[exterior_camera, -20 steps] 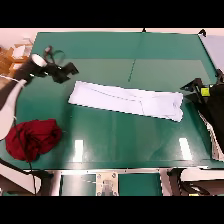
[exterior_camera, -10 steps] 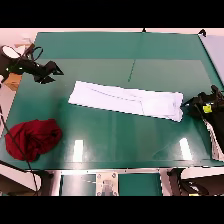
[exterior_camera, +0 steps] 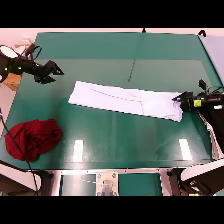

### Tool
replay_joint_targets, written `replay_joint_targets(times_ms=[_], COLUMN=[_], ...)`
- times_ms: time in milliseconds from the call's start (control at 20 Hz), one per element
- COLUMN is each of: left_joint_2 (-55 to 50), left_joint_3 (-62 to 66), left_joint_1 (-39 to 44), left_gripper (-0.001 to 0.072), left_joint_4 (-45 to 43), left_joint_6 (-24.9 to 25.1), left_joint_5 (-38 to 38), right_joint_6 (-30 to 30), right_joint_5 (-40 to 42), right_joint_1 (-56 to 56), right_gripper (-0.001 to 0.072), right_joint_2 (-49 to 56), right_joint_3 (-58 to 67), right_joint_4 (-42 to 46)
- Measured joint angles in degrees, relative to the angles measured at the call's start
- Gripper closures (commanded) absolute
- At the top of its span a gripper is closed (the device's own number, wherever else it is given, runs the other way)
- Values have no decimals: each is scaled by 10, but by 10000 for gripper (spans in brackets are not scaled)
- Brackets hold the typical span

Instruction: Fold the shirts.

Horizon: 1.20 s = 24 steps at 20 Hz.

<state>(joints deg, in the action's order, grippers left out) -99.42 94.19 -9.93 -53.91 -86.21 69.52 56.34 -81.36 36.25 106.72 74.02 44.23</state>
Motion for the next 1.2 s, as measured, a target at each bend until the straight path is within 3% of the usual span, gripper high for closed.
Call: replay_joint_targets(times_ms=[50,100,150,200,300,450,500,950,1200], left_joint_2=[0,0,0,0,-1,-2,-2,-86,-185], left_joint_3=[0,0,0,0,0,0,0,4,66], left_joint_1=[1,4,9,15,33,76,96,353,425], left_gripper=[-3,-2,-2,-2,0,620,682,683,683], left_joint_4=[8,16,23,28,33,39,41,65,127], left_joint_6=[5,10,17,23,32,48,56,112,116], left_joint_5=[1,1,0,-2,-6,-25,-36,-249,-309], right_joint_6=[0,0,0,3,3,15,19,123,168], right_joint_5=[5,15,23,20,17,10,-2,-162,-197], right_joint_1=[-8,-16,-24,-29,-40,-53,-58,-142,-193], right_gripper=[259,513,659,692,694,694,694,694,693], right_joint_2=[4,7,11,13,13,14,13,6,-39], right_joint_3=[8,13,17,20,32,70,89,298,341], right_joint_4=[3,9,14,9,16,21,18,8,-1])
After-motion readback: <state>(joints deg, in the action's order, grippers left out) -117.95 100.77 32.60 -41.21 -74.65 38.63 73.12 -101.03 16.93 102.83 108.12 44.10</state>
